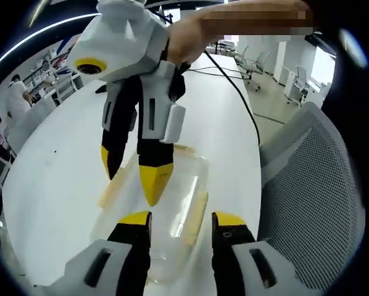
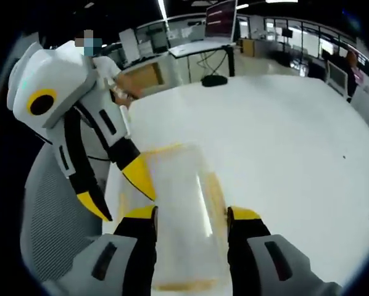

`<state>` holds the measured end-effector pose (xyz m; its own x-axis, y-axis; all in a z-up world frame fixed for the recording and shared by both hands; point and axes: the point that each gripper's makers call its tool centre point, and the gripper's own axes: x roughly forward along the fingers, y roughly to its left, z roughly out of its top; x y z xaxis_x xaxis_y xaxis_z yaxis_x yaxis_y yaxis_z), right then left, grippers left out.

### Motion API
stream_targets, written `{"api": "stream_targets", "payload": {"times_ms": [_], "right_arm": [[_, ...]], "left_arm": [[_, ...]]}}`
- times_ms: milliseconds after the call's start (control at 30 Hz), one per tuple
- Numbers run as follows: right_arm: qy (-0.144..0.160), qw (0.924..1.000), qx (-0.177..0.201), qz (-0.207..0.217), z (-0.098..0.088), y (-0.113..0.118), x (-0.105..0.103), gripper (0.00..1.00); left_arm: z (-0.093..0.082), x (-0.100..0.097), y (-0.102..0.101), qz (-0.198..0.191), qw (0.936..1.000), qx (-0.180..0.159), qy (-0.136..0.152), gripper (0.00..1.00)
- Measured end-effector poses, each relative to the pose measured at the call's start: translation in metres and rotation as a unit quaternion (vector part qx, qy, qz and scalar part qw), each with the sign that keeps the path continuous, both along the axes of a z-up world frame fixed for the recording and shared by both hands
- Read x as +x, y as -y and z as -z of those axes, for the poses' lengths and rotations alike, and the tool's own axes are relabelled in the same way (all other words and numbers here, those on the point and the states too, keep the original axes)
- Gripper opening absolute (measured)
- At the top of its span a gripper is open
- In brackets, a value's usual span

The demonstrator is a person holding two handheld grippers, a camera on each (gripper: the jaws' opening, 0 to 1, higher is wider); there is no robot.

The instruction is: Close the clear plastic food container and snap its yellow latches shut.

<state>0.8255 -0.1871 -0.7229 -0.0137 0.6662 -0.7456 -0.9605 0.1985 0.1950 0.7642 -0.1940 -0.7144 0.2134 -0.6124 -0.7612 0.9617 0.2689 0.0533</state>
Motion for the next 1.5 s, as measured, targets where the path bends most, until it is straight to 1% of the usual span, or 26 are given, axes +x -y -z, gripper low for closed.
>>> {"api": "stream_targets", "payload": {"times_ms": [100,300,367,467,600,700,833,967,1133,1333,1400,1433,1467,1500], "right_arm": [[-0.01,0.9999,-0.004,-0.005,0.001,-0.001,-0.001,0.43],[-0.022,0.9995,-0.012,-0.02,0.003,-0.002,-0.002,0.45],[-0.024,0.9993,-0.014,-0.024,0.003,-0.002,-0.003,0.45],[-0.027,0.9991,-0.017,-0.029,0.004,-0.003,-0.003,0.45],[-0.033,0.9987,-0.021,-0.034,0.004,-0.003,-0.003,0.45],[-0.036,0.9983,-0.023,-0.041,0.004,-0.003,-0.004,0.46],[-0.039,0.9974,-0.029,-0.053,0.005,-0.005,-0.004,0.46],[-0.045,0.9966,-0.036,-0.06,0.006,-0.005,-0.005,0.46],[-0.061,0.9953,-0.041,-0.062,0.008,-0.005,-0.005,0.46],[-0.071,0.9936,-0.045,-0.075,0.009,-0.005,-0.007,0.44],[-0.072,0.9927,-0.054,-0.081,0.009,-0.006,-0.007,0.43],[-0.07,0.9921,-0.056,-0.087,0.009,-0.006,-0.007,0.43],[-0.071,0.9917,-0.06,-0.088,0.012,-0.005,-0.008,0.42],[-0.073,0.9911,-0.063,-0.092,0.012,-0.003,-0.009,0.41]], "left_arm": [[0.001,-0.001,0.001,0.013,0.9998,-0.003,0.012,0.35],[0.004,-0.002,0.001,0.042,0.998,0.012,0.045,0.35],[0.005,-0.001,0.0,0.065,0.9947,0.022,0.077,0.35],[0.006,-0.002,-0.001,0.061,0.9941,0.021,0.087,0.33],[0.007,0.0,-0.001,0.069,0.9909,0.026,0.113,0.31],[0.007,0.001,-0.001,0.074,0.9898,0.027,0.118,0.31],[0.007,0.001,0.0,0.091,0.987,0.032,0.129,0.32],[0.008,0.002,0.001,0.097,0.9856,0.034,0.134,0.32],[0.009,0.003,0.003,0.101,0.9848,0.03,0.138,0.33],[0.009,0.005,0.002,0.101,0.9842,0.024,0.144,0.32],[0.01,0.005,0.002,0.1,0.9843,0.026,0.143,0.31],[0.011,0.006,0.001,0.098,0.9837,0.03,0.148,0.29],[0.007,0.006,0.008,0.106,0.9823,0.026,0.153,0.28],[0.008,0.005,0.009,0.105,0.9834,0.029,0.145,0.28]]}}
